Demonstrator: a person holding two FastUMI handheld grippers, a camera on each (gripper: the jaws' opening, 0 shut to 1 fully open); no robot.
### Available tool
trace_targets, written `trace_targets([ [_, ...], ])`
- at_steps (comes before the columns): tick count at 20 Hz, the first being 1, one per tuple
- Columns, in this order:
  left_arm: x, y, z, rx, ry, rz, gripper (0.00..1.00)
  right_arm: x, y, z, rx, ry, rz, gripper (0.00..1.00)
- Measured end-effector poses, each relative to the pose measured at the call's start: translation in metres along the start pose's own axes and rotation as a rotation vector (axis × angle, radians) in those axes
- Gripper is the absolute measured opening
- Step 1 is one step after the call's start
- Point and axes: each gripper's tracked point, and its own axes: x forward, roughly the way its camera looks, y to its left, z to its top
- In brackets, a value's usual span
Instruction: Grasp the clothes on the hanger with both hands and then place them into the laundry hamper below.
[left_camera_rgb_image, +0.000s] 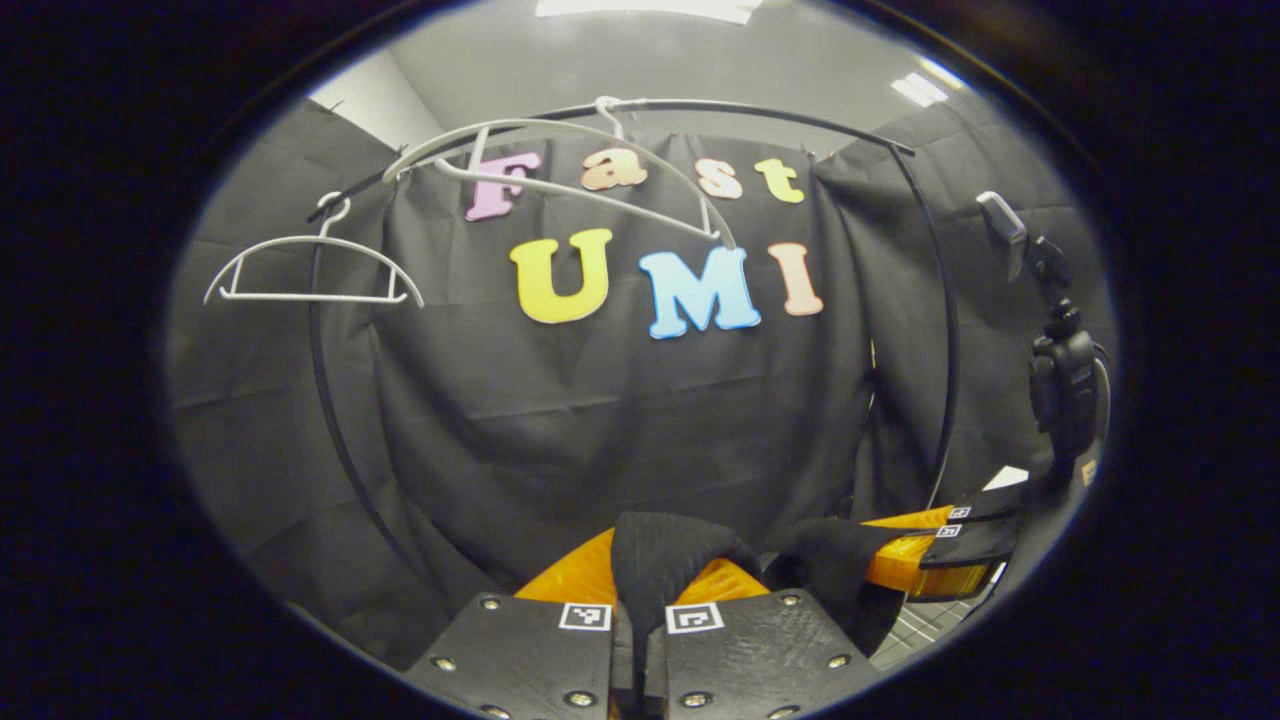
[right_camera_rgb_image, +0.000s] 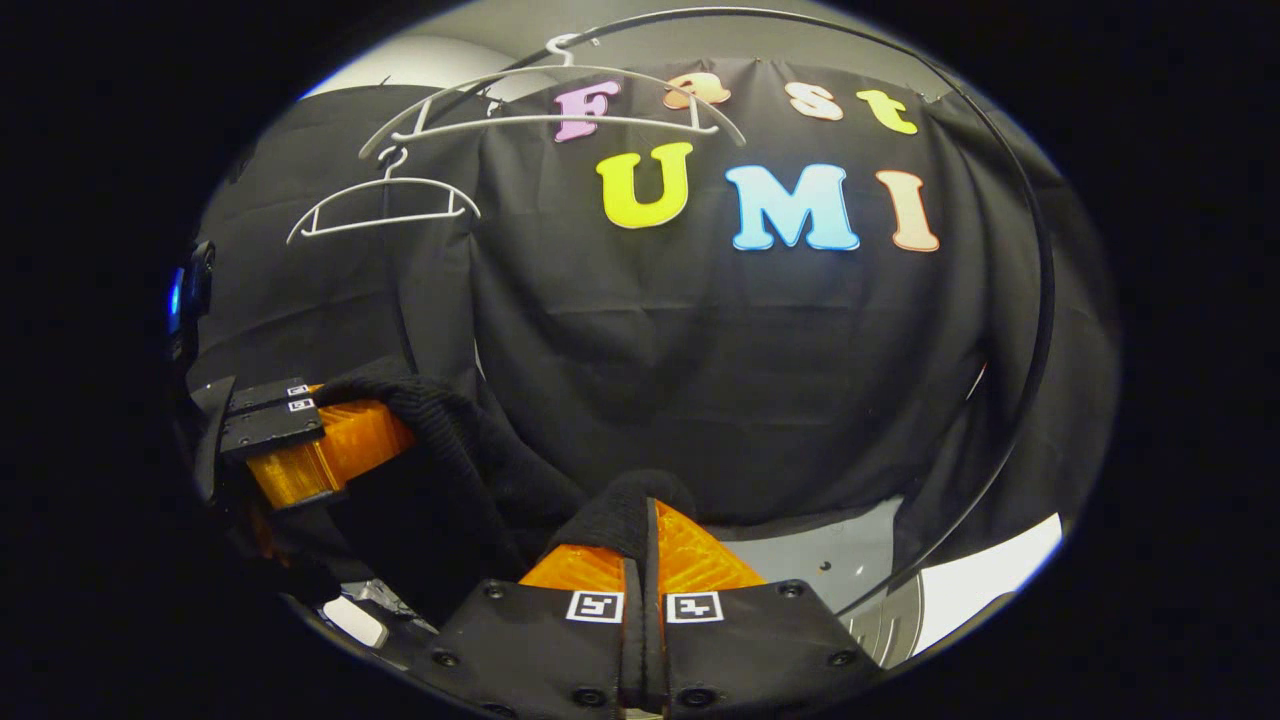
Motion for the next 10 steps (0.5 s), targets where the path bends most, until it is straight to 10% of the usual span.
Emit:
trace_targets([
  [10, 0.001, 0.018, -0.124, 0.010, 0.286, 0.054, 0.06, 0.014, -0.013, -0.095, -0.031, 0.255, -0.046, 0.05],
])
